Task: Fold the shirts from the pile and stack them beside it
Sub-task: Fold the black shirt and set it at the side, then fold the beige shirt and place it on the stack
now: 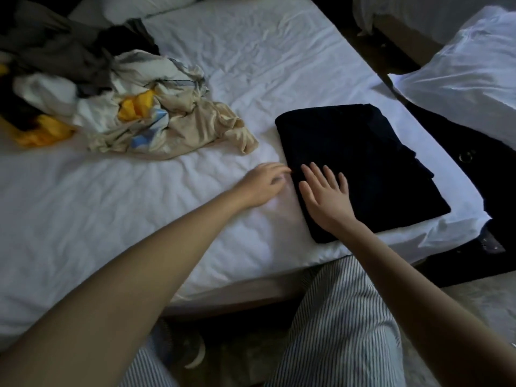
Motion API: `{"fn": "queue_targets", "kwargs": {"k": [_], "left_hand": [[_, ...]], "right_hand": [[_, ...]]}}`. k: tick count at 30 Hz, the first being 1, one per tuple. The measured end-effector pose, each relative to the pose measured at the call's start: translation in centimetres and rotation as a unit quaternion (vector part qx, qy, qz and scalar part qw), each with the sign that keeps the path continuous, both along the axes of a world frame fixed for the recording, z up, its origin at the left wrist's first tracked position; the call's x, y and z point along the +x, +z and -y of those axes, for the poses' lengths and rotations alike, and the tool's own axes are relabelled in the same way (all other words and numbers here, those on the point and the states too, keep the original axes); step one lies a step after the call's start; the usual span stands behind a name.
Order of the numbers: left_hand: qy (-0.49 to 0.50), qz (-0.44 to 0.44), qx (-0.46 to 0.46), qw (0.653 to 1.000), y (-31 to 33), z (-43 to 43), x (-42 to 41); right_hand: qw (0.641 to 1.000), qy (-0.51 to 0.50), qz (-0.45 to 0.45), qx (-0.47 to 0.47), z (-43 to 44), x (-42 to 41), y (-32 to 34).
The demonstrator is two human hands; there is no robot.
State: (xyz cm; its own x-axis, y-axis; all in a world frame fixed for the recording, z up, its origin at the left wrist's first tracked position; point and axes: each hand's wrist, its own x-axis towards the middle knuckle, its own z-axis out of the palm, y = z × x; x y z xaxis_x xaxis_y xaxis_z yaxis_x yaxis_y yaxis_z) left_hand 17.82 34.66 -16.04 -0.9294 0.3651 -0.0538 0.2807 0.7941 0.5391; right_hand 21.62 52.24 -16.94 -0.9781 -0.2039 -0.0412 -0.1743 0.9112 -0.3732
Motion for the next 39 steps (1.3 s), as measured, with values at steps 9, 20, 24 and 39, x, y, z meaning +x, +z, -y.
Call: {"fn": "queue_targets", "kwargs": {"k": [9,20,24,39], "left_hand": [[0.483,-0.073,0.125,0.863,-2.7,14.8,1.4],[0.47,-0.117,0.01,0.875,-3.3,17.5,-2.0],[0.464,-0.164,0.084,0.866,-3.5,17.6,-0.9],[0.133,-0.075,0.147,0.977,0.7,15.3,14.8]], "right_hand": [[0.992,0.113,-0.041,0.046,8.3,-1.4,-1.6],[0.99,0.094,-0.1,0.038,8.1,-1.6,-3.0],[0.988,0.093,-0.113,0.046,8.1,-1.7,-3.2],[0.947,0.165,-0.234,-0.147,17.7,1.2,2.0]]}}
